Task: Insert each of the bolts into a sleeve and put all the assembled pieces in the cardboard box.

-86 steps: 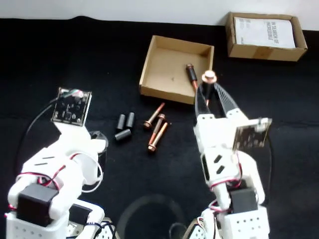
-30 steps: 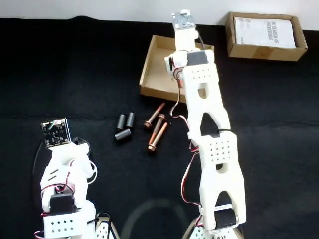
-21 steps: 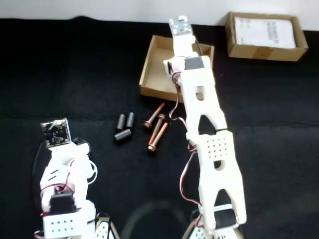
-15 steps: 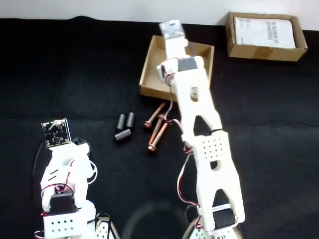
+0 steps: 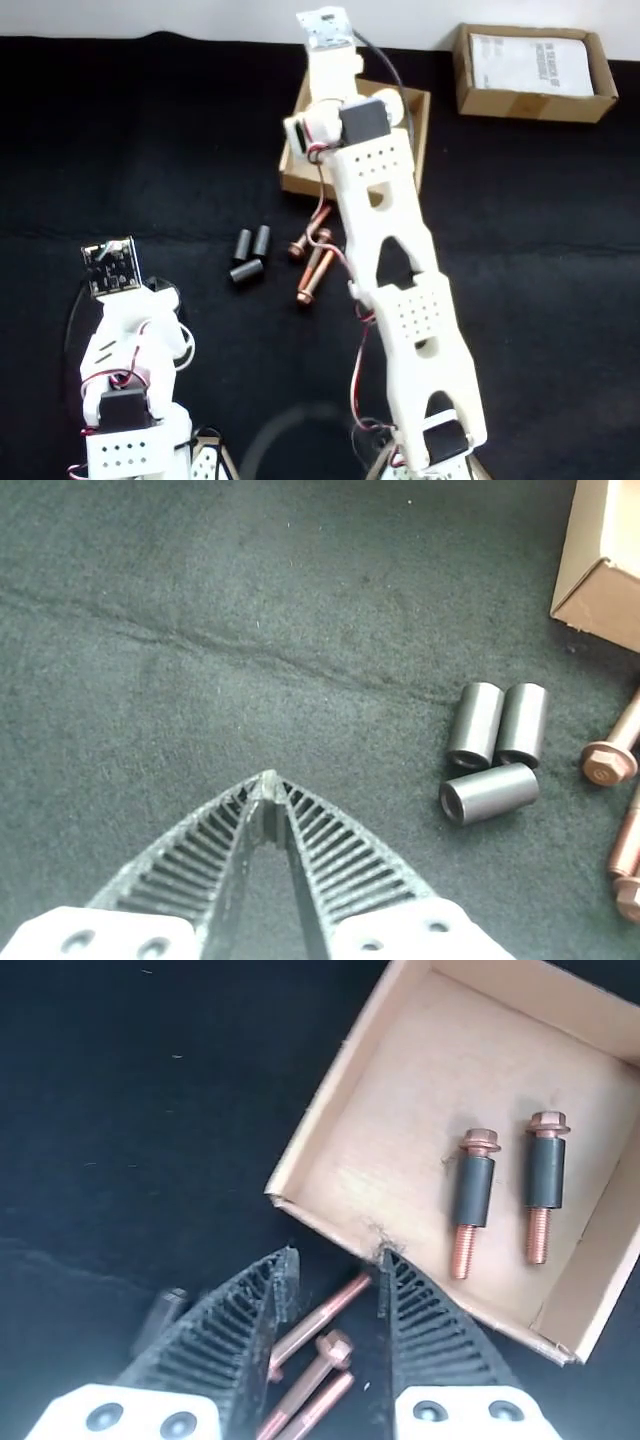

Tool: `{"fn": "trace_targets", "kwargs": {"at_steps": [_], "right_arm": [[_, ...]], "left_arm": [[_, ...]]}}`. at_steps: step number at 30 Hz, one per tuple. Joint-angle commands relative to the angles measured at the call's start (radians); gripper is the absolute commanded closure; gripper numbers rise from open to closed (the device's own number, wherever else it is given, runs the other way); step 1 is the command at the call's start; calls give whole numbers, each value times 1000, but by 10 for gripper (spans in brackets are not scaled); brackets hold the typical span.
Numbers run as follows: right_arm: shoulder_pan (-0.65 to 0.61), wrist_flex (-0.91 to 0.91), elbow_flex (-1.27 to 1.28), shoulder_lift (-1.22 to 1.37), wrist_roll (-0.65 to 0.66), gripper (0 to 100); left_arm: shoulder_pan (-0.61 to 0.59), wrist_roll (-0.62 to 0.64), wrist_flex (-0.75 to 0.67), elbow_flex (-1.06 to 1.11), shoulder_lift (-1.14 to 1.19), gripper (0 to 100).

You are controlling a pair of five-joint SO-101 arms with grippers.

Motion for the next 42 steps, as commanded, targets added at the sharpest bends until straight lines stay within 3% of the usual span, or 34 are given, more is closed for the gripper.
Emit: {"fn": "trace_targets", "kwargs": {"at_steps": [1, 12, 17, 24, 33, 42], "right_arm": [[-25, 19, 82, -166, -8, 886], [-166, 16, 786, -707, -6, 886], [-205, -59, 1052, -828, -11, 886], [-206, -305, 1305, -842, -14, 886], [-214, -673, 1550, -842, -112, 886], [-226, -863, 1653, -768, -224, 886]], "left_arm": [[-10, -6, 2, 18, -5, 987], [-10, -6, 3, 18, -5, 987], [-10, -6, 5, 18, -5, 987], [-10, -6, 32, 18, -7, 987], [-10, -6, 32, 18, -5, 987], [-10, -6, 32, 18, -5, 986]]}}
